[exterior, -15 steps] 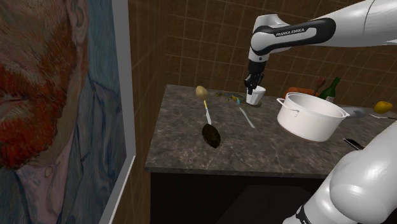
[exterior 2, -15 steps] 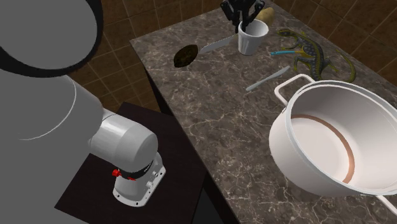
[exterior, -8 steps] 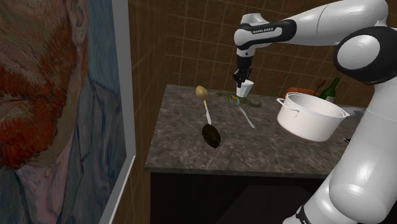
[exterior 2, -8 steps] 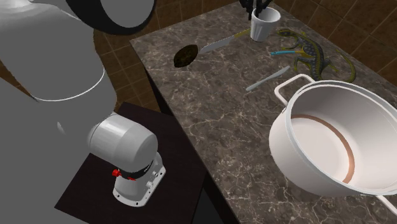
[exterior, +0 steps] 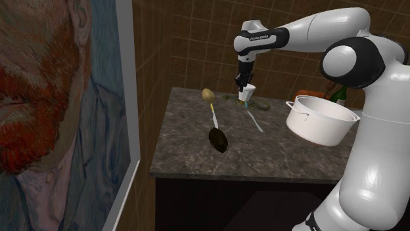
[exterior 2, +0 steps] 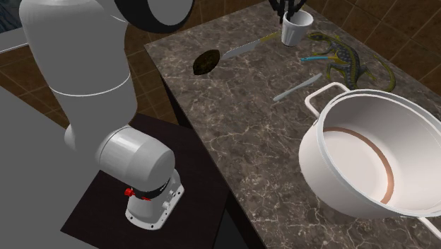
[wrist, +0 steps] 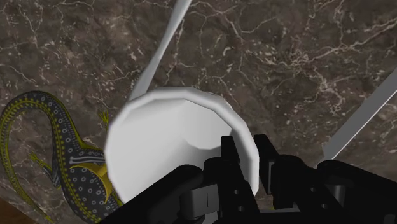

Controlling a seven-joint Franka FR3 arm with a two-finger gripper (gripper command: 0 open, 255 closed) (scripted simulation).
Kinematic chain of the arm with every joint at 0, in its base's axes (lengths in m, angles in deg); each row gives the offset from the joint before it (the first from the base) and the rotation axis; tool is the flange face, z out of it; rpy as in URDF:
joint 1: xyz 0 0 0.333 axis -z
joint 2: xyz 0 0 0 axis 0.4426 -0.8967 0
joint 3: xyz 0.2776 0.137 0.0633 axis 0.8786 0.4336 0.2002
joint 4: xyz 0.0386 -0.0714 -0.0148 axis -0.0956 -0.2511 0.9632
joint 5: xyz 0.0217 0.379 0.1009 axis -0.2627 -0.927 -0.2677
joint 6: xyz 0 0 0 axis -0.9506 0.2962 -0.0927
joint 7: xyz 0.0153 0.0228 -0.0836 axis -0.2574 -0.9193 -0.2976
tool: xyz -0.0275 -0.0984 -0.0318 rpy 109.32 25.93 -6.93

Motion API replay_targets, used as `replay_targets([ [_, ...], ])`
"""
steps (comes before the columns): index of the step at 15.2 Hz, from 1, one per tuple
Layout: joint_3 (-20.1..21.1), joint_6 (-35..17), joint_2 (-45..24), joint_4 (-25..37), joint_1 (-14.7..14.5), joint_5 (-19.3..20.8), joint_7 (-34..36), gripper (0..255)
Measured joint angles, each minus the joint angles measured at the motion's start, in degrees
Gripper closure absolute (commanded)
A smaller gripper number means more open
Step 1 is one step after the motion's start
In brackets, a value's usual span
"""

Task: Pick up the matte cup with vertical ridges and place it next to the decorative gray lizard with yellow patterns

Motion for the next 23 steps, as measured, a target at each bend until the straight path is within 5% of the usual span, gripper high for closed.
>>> replay_targets([
  [23,0.41,-15.93,-4.06,-12.11,0.15,-0.37,1.94,255],
])
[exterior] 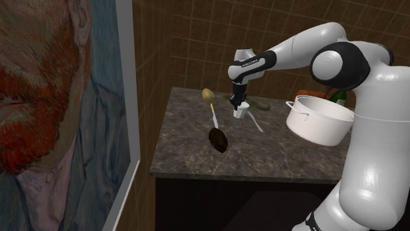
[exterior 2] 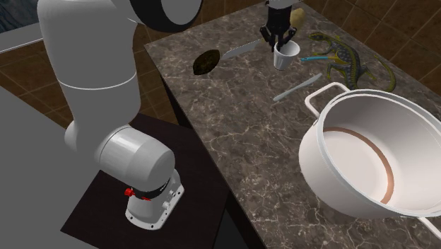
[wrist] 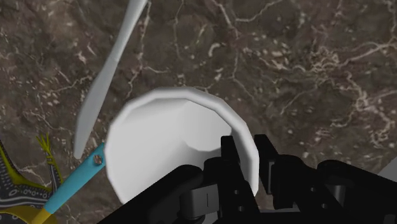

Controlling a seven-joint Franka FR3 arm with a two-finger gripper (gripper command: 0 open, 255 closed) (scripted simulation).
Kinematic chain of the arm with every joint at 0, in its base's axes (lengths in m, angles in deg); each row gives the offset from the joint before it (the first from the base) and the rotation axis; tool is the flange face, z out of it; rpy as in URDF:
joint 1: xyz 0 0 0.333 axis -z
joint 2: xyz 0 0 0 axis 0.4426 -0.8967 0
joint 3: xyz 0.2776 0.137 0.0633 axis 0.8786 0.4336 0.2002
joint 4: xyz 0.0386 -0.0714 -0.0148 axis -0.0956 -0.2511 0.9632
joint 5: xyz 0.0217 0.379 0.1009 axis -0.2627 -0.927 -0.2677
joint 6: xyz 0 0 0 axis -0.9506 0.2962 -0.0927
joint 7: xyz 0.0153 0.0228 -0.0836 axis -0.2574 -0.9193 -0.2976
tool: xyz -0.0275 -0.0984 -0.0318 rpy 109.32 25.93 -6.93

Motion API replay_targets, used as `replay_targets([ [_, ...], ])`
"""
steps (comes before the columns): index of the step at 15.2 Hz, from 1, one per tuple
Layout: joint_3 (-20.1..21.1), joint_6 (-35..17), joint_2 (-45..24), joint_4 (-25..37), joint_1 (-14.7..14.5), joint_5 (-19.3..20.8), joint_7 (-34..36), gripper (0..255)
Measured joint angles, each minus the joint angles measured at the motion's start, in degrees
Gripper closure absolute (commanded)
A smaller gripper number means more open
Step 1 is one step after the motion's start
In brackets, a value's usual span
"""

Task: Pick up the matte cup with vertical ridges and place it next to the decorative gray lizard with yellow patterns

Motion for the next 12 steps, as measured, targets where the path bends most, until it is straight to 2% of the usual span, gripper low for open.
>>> replay_targets([
  [7,0.02,-0.76,-0.25,-0.50,0.02,-0.03,0.08,255],
  [8,0.02,-0.77,-0.25,-0.50,0.02,-0.03,0.08,0],
  [12,0.02,-0.77,-0.24,-0.50,0.02,-0.02,0.08,0],
])
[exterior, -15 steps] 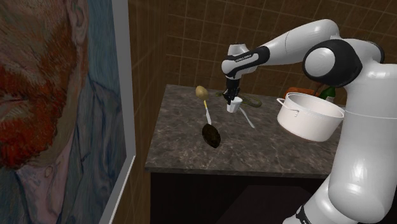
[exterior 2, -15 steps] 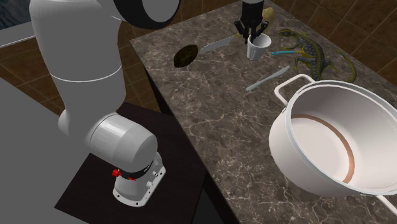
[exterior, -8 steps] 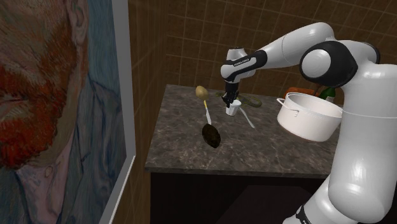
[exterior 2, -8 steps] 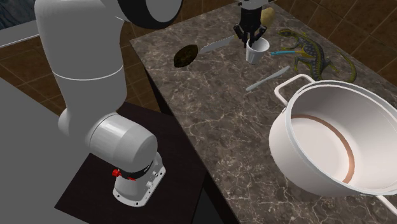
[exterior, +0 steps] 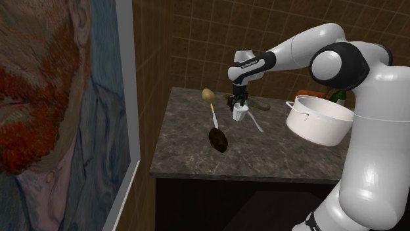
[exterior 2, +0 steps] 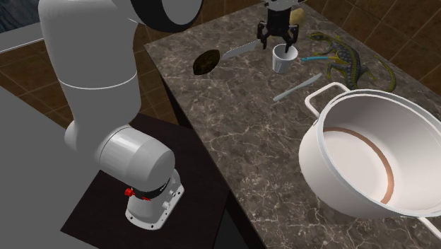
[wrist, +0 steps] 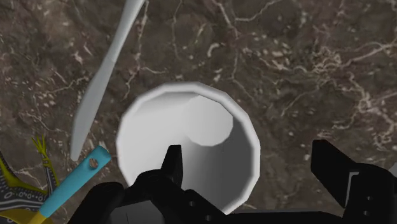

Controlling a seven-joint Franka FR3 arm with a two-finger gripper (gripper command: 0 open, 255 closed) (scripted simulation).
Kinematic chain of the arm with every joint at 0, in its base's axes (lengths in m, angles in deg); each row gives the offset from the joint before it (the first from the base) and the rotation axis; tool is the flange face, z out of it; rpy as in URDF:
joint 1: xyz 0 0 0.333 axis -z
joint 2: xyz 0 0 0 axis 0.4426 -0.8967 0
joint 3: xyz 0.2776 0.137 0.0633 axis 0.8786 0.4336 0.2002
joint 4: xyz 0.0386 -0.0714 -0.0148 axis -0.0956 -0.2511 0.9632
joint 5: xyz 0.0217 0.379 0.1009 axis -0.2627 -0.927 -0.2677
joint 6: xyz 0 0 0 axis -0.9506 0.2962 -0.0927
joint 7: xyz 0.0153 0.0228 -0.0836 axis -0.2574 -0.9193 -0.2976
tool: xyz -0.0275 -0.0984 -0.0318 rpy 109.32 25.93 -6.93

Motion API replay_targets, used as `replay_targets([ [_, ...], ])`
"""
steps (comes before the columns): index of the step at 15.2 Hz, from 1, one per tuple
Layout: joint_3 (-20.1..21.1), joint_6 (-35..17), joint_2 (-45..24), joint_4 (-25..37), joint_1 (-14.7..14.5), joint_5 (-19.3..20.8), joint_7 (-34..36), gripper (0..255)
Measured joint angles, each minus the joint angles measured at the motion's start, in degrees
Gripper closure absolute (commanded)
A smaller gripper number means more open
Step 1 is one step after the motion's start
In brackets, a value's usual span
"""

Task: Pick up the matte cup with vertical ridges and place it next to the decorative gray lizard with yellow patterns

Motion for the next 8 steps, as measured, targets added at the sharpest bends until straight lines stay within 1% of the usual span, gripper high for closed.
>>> replay_targets([
  [2,0.00,0.00,0.00,0.00,0.00,0.00,0.00,0],
  [6,0.02,4.84,2.28,2.59,-0.70,0.42,0.25,0],
  [8,0.00,6.00,2.42,3.62,-0.69,0.39,0.12,0],
])
